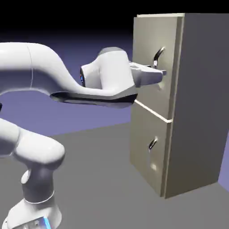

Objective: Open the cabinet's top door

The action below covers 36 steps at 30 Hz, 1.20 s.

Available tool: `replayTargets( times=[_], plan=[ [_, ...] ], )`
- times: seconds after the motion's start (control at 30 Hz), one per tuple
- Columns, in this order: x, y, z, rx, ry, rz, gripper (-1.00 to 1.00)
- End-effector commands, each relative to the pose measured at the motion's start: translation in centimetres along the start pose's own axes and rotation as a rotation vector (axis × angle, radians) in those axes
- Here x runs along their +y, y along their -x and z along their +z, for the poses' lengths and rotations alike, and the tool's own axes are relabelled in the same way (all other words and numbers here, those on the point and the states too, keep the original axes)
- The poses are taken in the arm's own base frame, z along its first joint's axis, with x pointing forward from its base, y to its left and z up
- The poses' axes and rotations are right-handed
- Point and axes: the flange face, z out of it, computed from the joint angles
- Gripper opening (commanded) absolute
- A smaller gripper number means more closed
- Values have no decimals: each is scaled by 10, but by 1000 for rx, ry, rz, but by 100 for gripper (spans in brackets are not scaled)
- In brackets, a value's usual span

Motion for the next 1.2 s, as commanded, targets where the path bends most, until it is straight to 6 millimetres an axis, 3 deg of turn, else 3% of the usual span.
replayTargets(
  times=[0.0,0.8,1.17],
  plan=[
    [-2,2,-4,13,12,0,-100],
    [-62,62,-94,319,319,1,-100],
    [-108,108,-126,495,496,1,-100]
  ],
)
